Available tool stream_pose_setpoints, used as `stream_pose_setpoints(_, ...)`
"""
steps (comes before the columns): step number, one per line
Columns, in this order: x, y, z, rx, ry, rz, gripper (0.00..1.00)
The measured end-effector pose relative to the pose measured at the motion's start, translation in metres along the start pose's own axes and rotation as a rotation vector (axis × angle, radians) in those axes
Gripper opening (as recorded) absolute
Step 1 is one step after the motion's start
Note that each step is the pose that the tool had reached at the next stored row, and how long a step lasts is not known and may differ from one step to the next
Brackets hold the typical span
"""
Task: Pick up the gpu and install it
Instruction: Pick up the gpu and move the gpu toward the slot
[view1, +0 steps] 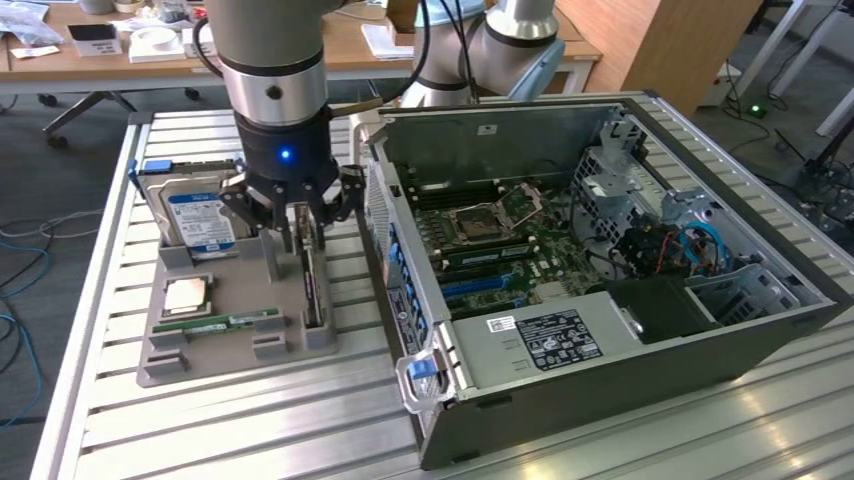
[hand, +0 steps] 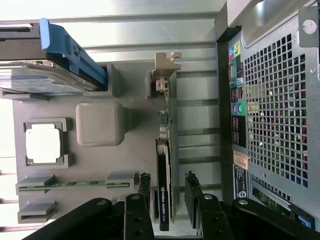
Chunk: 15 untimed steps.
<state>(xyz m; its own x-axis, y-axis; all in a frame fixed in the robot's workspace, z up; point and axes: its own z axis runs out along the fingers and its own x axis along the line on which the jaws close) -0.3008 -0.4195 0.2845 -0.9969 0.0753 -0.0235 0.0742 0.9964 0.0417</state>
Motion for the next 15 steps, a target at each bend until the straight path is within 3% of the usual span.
stream_pose_setpoints(15,0.000,-0.0009,0.0198,0.0002,0.0001,0.000,0.41)
